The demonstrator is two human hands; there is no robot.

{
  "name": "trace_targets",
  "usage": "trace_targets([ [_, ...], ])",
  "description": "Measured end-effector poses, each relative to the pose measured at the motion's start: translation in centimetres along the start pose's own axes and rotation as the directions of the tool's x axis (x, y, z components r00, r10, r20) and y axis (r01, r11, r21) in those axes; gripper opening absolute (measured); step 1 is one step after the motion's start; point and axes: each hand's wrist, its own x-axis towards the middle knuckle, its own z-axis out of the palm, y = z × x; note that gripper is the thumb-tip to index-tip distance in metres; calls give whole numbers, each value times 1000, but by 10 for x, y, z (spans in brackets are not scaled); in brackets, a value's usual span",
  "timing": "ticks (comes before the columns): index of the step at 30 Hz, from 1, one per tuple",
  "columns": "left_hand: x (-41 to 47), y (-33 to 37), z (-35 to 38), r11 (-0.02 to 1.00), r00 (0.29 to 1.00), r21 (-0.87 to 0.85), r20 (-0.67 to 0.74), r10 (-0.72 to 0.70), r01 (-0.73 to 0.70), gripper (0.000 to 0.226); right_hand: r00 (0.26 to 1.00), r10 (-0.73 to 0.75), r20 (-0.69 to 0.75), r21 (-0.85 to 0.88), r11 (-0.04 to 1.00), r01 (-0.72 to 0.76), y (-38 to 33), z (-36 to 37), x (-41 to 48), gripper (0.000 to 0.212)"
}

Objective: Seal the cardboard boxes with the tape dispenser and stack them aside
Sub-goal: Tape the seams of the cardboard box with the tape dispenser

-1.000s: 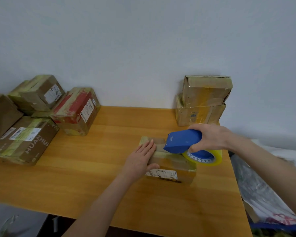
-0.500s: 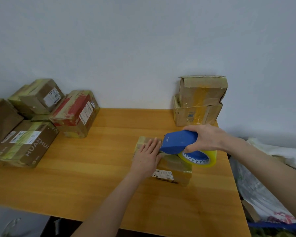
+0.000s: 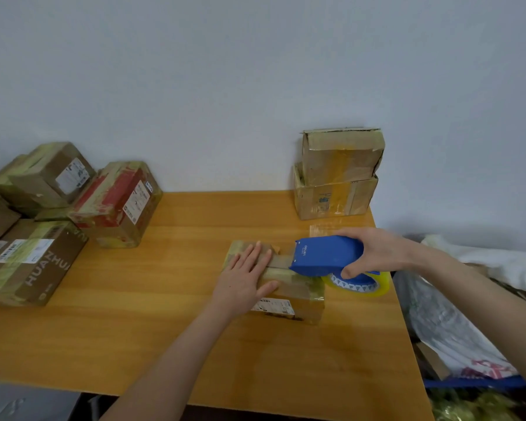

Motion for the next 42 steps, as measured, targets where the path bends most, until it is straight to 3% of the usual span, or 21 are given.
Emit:
trace_targets([
  [5,3,-5,-9,1000,1000,9,8,7,-7,87,988,13,-151,-70,997,-24,-3,13,-2,60],
  [10,8,29,5,997,997,-81,-77,-18,12,50,990,33,-139,-67,997,-43,-2,14,-3,58],
  [12,8,30,11,998,996,-64,-82,-22,16,48,991,23,-133,-91,995,-35,-4,14,-2,59],
  [19,4,26,15,1000,997,-5,-83,10,-10,62,996,12,-93,3,1000,-11,1,4,-9,57],
  [25,8,22,16,1000,996,19,-91,-4,6,52,992,114,-61,-23,993,-115,29,-6,-27,58],
  [31,5,28,11,998,999,55,-34,0,2,82,988,144,-47,-32,989,-146,42,22,-26,57],
  [36,7,57,14,1000,999,-5,-49,8,-8,75,990,126,-69,-199,970,-137,40,25,-26,71],
  [42,11,52,12,1000,999,-13,-26,20,-20,77,986,106,-131,-120,985,-121,37,42,-24,73],
])
